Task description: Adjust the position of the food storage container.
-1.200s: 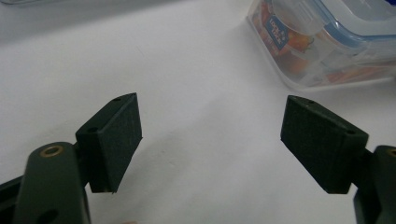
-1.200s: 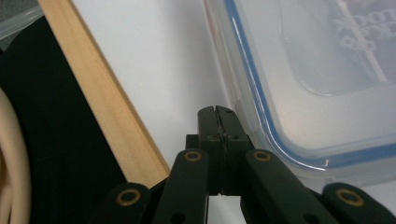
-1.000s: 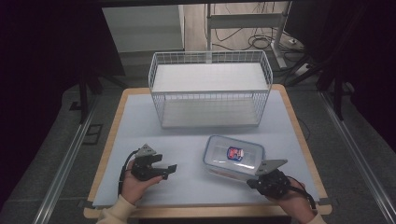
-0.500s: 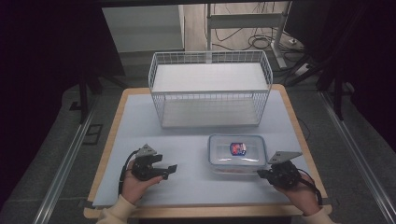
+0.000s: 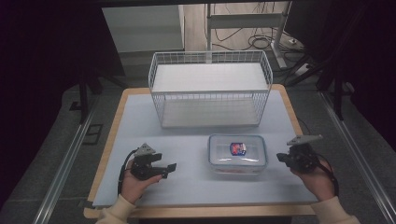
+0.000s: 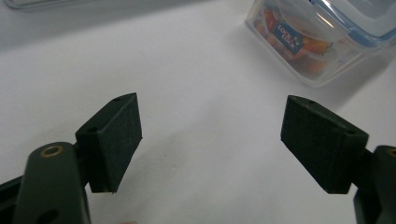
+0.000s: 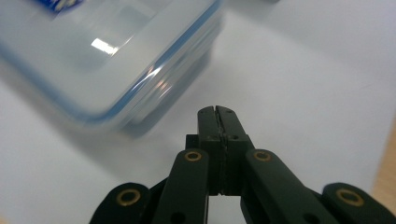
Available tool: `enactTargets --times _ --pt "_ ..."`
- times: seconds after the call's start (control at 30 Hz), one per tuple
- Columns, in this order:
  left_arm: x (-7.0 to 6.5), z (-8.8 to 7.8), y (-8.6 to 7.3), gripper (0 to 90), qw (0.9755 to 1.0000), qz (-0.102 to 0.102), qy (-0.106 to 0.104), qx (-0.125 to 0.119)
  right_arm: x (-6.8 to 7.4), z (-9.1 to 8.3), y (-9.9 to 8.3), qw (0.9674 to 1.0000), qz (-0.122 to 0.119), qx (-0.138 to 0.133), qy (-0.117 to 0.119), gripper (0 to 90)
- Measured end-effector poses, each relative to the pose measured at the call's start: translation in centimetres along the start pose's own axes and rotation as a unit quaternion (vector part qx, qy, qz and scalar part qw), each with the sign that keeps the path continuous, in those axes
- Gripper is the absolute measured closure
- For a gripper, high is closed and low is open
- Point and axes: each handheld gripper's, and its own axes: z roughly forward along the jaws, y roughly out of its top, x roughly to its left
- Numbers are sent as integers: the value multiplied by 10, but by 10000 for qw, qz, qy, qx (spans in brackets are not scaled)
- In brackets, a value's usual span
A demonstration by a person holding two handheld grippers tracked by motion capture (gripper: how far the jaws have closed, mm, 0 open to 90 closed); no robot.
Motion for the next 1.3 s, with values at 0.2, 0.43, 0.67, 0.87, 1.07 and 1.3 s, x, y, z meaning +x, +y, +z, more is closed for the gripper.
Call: enactTargets --times 0.2,0.43,0.67,0.87,1.07,1.3 --pt "-1 1 -1 204 10000 23 -13 17 -9 15 25 9999 146 -52 0 900" --pt "-2 3 -1 206 10000 70 4 39 0 30 28 9999 -24 166 32 899" --pt "-4 4 0 206 9999 89 -4 46 7 35 26 9996 -108 262 -54 899" --pt "-2 5 0 206 10000 56 -4 47 14 43 28 9994 -175 306 -24 899" --pt "-1 4 0 206 10000 42 -5 42 27 53 34 9991 -305 286 99 900" --pt "5 1 0 206 10000 -44 9 -2 44 65 45 9983 -471 216 253 900"
